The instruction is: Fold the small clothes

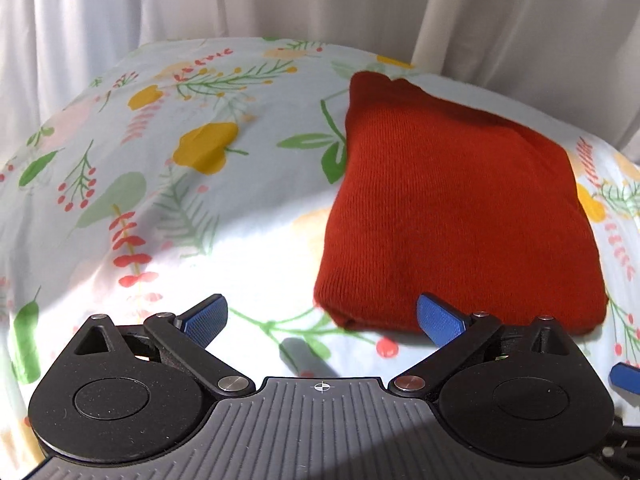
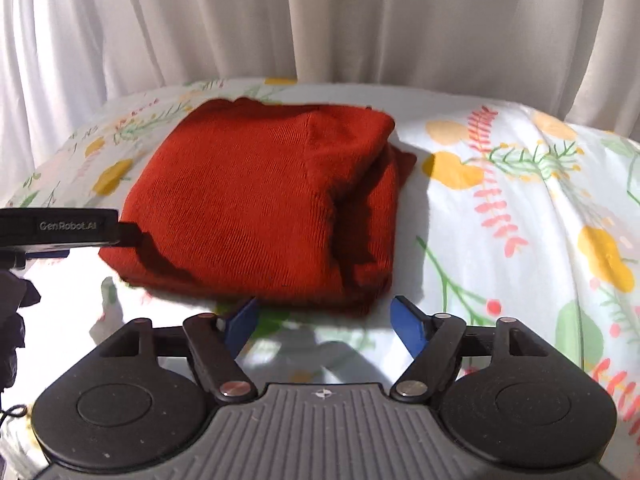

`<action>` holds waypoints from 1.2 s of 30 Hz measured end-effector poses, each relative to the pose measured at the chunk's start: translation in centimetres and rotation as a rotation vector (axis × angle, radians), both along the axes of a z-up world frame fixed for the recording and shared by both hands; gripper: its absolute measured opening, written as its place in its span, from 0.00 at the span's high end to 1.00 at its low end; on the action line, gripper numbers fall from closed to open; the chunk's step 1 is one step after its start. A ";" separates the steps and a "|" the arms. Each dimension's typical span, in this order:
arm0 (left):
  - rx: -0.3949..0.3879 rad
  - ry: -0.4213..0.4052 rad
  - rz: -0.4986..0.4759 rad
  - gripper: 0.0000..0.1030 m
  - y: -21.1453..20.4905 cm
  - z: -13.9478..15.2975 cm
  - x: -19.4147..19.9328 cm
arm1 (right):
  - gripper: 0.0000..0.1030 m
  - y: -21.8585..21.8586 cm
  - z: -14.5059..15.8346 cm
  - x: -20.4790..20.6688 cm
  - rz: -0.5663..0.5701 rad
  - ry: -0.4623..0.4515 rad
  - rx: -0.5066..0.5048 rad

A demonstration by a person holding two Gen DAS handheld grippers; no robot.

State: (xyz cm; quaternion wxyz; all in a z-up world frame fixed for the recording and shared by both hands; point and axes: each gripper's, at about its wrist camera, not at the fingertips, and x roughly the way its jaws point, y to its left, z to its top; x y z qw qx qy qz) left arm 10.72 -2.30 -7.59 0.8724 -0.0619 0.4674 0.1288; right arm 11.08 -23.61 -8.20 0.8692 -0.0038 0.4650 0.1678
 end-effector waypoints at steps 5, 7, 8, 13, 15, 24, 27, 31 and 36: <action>0.015 0.064 -0.027 0.00 -0.4 0.0 -1.7 | 0.20 0.2 -0.5 -2.7 -0.020 0.154 -0.022; 0.047 0.079 -0.036 0.00 -0.7 0.2 -2.2 | 0.15 0.5 -0.2 -3.3 -0.030 0.172 -0.023; 0.061 0.094 -0.048 0.00 -0.9 0.4 -2.3 | 0.12 0.7 0.1 -3.4 -0.043 0.186 -0.030; 0.081 0.082 -0.107 0.00 -1.2 1.9 -3.1 | 0.04 1.4 2.0 -2.9 -0.099 0.164 -0.033; 0.062 0.069 -0.109 0.00 -1.0 2.4 -3.4 | 0.04 2.0 2.7 -2.7 -0.113 0.152 -0.069; 0.047 0.044 -0.094 0.00 0.0 3.6 -3.5 | 0.04 3.3 3.6 -1.5 -0.130 0.155 -0.105; 0.046 0.041 -0.088 0.00 0.3 3.8 -3.4 | 0.04 3.7 3.9 -1.5 -0.141 0.149 -0.127; 0.046 0.041 -0.086 0.00 0.4 3.8 -3.3 | 0.04 3.8 4.2 -1.3 -0.155 0.151 -0.130; 0.050 0.043 -0.089 0.00 0.4 3.8 -3.1 | 0.04 4.0 4.1 -1.0 -0.163 0.157 -0.144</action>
